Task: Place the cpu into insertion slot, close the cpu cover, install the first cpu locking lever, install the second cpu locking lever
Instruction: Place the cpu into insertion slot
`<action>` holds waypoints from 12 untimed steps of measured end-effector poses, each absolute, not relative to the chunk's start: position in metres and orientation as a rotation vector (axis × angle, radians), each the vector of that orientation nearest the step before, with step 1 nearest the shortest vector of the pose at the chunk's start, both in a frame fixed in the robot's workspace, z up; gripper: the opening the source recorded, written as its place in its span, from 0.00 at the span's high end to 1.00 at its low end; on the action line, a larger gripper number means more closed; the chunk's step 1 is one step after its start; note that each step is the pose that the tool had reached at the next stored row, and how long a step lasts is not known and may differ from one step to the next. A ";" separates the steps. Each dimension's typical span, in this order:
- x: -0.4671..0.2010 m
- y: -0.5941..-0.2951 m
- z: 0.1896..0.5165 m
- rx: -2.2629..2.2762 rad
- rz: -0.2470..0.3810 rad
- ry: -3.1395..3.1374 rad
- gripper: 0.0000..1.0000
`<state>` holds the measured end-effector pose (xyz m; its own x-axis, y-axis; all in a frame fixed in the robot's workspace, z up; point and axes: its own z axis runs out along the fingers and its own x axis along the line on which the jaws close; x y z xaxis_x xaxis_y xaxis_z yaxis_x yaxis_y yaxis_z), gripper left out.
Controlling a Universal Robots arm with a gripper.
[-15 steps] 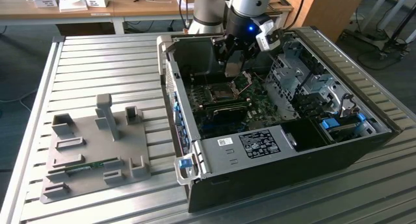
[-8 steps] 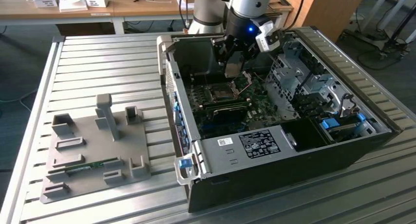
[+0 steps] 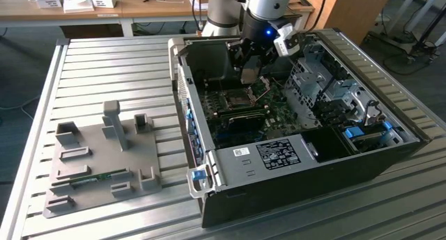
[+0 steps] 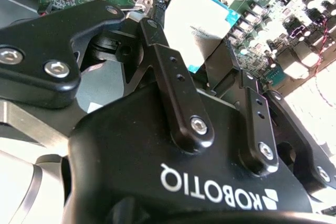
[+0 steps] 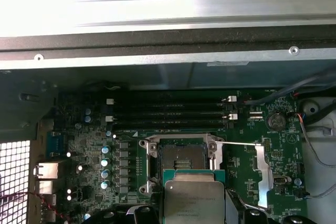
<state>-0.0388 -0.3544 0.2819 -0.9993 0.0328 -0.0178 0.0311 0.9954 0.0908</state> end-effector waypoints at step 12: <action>-0.040 -0.354 0.267 0.050 0.141 3.119 0.46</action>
<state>-0.0401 -0.3544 0.2668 -0.9993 0.0328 -0.0179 0.0310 0.9954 0.0908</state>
